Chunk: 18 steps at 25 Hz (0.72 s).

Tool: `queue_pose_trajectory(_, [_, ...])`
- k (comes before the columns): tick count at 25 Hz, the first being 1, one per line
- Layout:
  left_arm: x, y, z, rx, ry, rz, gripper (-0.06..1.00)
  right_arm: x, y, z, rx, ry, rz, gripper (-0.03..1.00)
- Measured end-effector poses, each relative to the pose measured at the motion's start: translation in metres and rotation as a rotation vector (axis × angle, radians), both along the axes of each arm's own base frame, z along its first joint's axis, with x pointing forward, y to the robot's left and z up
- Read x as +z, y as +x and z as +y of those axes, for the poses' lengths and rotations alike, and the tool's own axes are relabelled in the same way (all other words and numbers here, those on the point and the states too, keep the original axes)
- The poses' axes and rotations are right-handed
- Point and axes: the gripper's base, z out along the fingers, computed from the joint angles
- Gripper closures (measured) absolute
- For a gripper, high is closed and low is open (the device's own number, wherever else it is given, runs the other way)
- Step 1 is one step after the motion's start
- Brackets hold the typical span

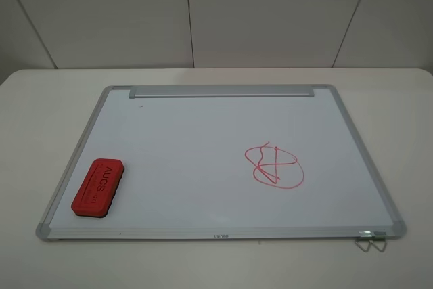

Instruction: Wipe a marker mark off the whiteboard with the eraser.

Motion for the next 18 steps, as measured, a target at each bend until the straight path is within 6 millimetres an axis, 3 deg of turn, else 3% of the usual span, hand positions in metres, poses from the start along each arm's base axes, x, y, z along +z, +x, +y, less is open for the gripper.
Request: queue_pose_trajectory(18, [0.0, 0.0, -0.0003, -0.008, 0.008, 0.0, 0.17, 0.0, 0.0, 0.0, 0.0, 0.0, 0.0, 0.26])
